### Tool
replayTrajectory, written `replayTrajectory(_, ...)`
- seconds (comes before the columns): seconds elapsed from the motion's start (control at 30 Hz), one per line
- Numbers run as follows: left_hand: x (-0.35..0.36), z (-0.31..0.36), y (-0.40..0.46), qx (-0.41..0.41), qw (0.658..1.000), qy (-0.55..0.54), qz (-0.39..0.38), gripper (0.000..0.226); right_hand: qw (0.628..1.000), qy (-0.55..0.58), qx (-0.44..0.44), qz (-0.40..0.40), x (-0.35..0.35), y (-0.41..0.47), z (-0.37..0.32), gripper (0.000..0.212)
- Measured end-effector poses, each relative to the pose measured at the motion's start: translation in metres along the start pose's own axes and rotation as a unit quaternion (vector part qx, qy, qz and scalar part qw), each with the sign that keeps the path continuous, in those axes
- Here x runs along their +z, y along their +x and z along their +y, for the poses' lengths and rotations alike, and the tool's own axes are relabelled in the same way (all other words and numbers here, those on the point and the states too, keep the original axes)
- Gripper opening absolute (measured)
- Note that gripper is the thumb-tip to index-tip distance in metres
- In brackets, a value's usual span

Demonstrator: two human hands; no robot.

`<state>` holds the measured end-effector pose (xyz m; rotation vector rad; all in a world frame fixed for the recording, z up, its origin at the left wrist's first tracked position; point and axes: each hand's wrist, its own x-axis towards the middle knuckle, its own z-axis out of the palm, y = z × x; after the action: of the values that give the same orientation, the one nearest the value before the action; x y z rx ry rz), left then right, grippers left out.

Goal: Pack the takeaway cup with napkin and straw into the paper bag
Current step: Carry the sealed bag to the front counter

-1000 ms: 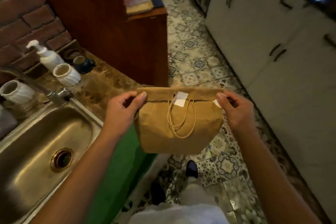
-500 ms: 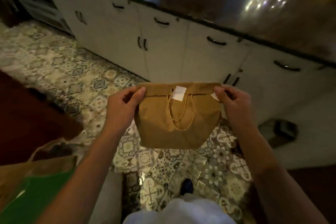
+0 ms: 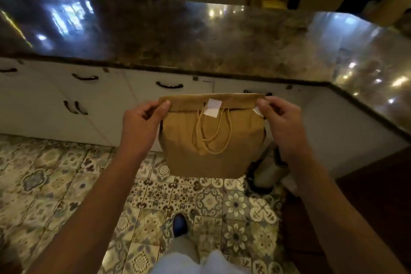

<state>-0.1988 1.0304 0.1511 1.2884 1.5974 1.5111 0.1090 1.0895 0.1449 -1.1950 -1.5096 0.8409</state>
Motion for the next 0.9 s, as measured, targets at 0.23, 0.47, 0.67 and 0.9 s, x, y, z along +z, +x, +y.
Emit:
replayTrajectory(0.23, 0.038, -0.013, 0.153, 0.051, 0.998, -0.017, -0.043, 0.009, 0.996, -0.037, -0.034, 0.072, 0.02, 0.118, 0.01, 0.014)
replayTrajectory(0.47, 0.06, 0.008, 0.301, 0.101, 0.991, -0.03, -0.082, 0.015, 0.99, -0.045, -0.04, 0.125, 0.047, 0.237, -0.01, 0.014)
replayTrajectory(0.67, 0.087, 0.013, 0.4, 0.102, 0.989, -0.033, -0.102, 0.008, 0.99, -0.035, -0.041, 0.13, 0.058, 0.334, -0.012, 0.015)
replayTrajectory(0.9, 0.132, 0.002, 0.504, 0.089, 0.991, -0.039, -0.096, 0.007, 0.99, -0.039, -0.057, 0.121, 0.067, 0.453, 0.018, 0.016)
